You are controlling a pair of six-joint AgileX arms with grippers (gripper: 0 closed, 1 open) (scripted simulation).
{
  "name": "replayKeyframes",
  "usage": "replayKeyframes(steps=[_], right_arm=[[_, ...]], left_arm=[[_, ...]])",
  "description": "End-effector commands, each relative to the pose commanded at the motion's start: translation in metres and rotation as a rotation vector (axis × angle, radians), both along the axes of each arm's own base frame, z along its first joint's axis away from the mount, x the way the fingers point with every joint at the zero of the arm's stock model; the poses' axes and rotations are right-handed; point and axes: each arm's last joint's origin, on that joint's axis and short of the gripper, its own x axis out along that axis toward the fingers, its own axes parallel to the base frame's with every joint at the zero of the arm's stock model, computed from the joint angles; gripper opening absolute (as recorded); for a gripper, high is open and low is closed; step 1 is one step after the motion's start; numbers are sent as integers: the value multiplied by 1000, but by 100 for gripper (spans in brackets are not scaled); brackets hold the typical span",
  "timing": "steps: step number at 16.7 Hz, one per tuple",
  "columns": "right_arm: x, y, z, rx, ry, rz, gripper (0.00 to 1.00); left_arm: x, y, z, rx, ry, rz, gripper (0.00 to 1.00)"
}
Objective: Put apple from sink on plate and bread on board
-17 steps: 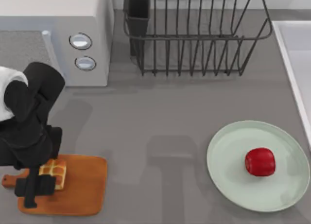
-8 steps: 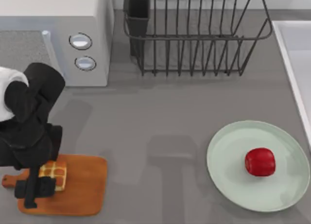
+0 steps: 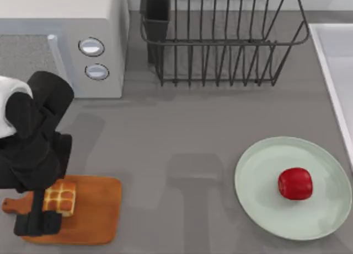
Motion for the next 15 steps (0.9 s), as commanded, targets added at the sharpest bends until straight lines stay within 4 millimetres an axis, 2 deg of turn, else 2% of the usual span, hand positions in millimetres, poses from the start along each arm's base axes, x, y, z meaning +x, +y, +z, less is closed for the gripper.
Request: replayKeyframes(steps=[4, 6, 11, 15], right_arm=[[0, 0, 0, 0, 0, 0, 100], [0, 0, 0, 0, 0, 0, 100], [0, 0, 0, 0, 0, 0, 100], [0, 0, 0, 0, 0, 0, 100]], left_arm=[[0, 0, 0, -1, -2, 0, 100], [3, 4, 7, -13, -58, -6, 100], [-2, 34, 42, -18, -409, -132, 100], [-33, 62, 65, 137, -732, -381, 100]])
